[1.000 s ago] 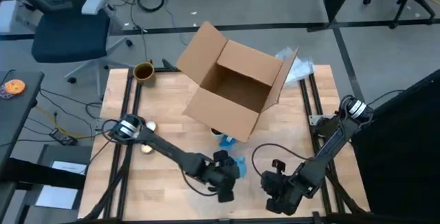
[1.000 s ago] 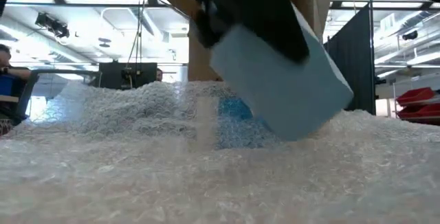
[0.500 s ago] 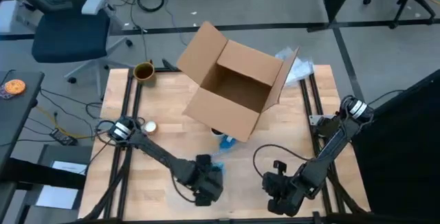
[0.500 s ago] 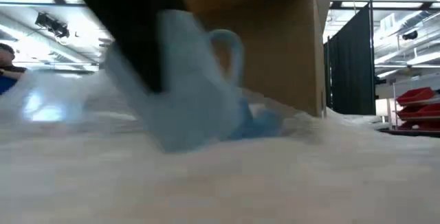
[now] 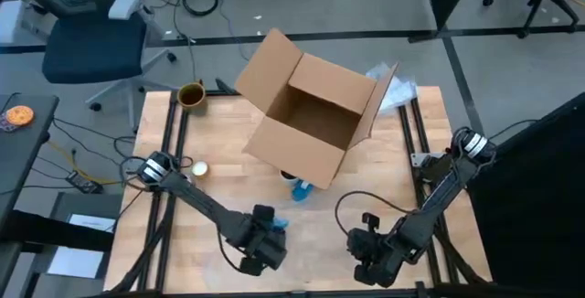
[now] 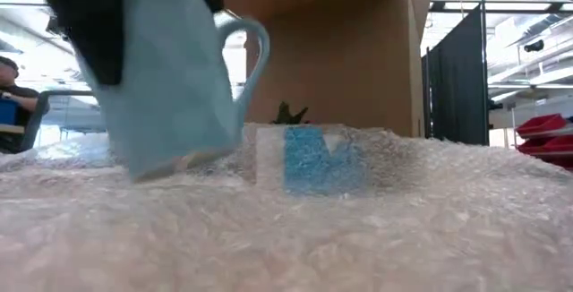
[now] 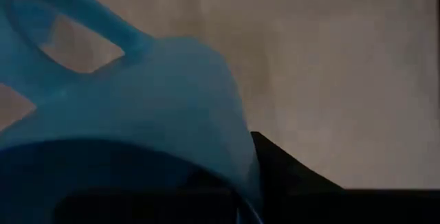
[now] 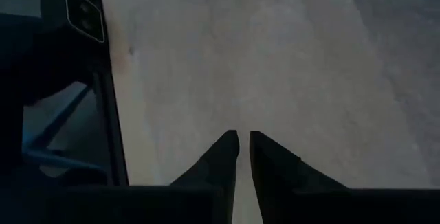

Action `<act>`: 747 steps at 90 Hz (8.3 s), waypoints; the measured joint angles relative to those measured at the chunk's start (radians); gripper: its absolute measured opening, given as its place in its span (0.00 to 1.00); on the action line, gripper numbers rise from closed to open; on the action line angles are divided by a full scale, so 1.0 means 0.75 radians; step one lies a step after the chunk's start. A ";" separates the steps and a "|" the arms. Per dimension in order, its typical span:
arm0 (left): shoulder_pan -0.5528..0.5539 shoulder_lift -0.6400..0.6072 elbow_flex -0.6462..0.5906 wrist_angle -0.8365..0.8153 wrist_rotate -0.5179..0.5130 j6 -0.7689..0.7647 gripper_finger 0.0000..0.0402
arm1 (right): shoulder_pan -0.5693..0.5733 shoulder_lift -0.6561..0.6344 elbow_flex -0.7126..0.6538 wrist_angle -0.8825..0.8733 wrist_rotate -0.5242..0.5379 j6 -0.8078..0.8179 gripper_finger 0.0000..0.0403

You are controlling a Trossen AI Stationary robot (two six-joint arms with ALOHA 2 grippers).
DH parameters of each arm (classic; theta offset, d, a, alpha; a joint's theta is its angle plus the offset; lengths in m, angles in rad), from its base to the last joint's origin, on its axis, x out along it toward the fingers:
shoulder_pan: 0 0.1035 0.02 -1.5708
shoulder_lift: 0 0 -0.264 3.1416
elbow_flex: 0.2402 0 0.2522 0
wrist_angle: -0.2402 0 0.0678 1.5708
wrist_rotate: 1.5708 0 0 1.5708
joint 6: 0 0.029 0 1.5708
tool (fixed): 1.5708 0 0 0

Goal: Wrap mug
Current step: Wrap the blue mug with the bubble wrap on the table

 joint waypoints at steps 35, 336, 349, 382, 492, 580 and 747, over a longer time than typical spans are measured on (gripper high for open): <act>0.033 -0.003 0.003 0.009 0.092 0.060 0.00 | -0.023 0.000 0.000 0.004 0.034 0.006 0.05; -0.372 0.023 -0.395 0.150 -0.067 -0.691 0.21 | -0.253 -0.830 -1.032 0.401 -0.044 0.395 0.32; -0.368 0.021 -0.411 0.162 -0.062 -0.687 0.21 | -0.276 -0.797 -1.148 0.564 -0.035 0.404 0.32; -0.344 -0.101 -0.413 0.073 -0.035 -0.670 0.21 | -0.330 -0.607 -1.189 0.900 -0.010 0.334 0.31; -0.149 -0.365 -0.347 0.315 -0.843 -0.343 0.25 | -0.342 -0.370 -0.725 1.407 0.201 -0.491 0.00; 0.038 -0.365 -0.347 0.942 -0.624 0.287 0.57 | -0.341 0.088 -0.312 1.547 0.149 -1.057 0.06; -0.129 -0.373 -0.347 0.532 -0.661 -0.063 0.00 | -0.144 -0.077 -0.313 1.241 -0.089 -0.619 0.39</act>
